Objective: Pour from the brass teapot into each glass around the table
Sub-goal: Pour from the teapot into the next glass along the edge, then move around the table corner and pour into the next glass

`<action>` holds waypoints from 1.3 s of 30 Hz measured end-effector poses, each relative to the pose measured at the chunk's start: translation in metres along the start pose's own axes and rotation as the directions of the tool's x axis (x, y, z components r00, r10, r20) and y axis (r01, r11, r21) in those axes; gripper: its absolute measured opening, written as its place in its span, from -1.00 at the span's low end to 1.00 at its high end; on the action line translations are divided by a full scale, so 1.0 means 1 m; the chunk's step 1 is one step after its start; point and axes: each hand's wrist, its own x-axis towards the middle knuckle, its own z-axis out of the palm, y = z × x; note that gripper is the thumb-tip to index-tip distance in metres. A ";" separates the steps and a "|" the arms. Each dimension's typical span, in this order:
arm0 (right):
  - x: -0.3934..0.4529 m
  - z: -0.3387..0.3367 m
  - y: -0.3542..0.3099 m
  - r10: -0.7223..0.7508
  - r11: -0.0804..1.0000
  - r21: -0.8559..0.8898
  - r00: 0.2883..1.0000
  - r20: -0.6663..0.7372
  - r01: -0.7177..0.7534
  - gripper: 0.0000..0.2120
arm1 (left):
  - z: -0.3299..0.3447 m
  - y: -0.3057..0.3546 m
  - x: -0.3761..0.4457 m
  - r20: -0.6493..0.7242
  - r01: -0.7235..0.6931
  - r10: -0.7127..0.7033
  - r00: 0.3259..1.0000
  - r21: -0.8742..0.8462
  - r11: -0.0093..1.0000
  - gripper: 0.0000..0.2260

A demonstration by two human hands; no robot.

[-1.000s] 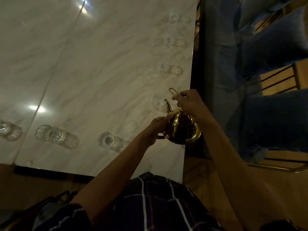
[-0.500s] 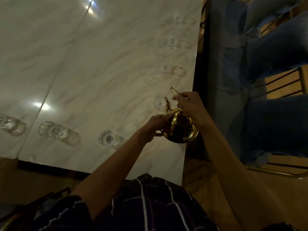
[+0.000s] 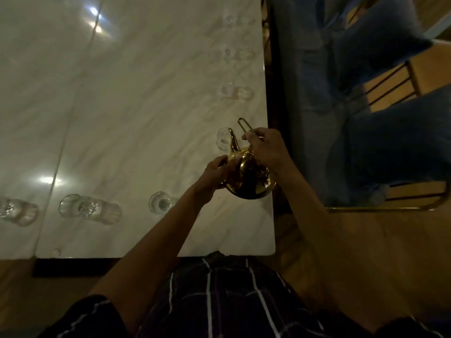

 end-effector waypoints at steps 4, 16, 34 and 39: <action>-0.032 0.003 -0.006 0.011 0.999 0.035 0.999 -0.030 -0.010 -0.80 | -0.005 -0.007 -0.018 0.013 -0.039 0.038 0.999 0.047 0.998 -0.56; -0.106 0.015 0.000 0.036 0.994 0.104 0.989 -0.143 -0.022 -0.82 | -0.005 -0.035 -0.058 0.088 -0.017 0.010 0.996 0.082 0.996 -0.54; -0.077 -0.023 -0.002 0.026 0.995 0.099 0.994 -0.106 -0.015 -0.83 | 0.024 -0.006 -0.023 0.079 -0.041 0.031 0.996 0.132 0.990 -0.44; -0.035 -0.051 -0.003 -0.018 0.999 0.030 1.000 -0.001 0.018 -0.80 | 0.043 0.012 0.000 0.008 -0.039 0.038 0.999 0.066 0.997 -0.47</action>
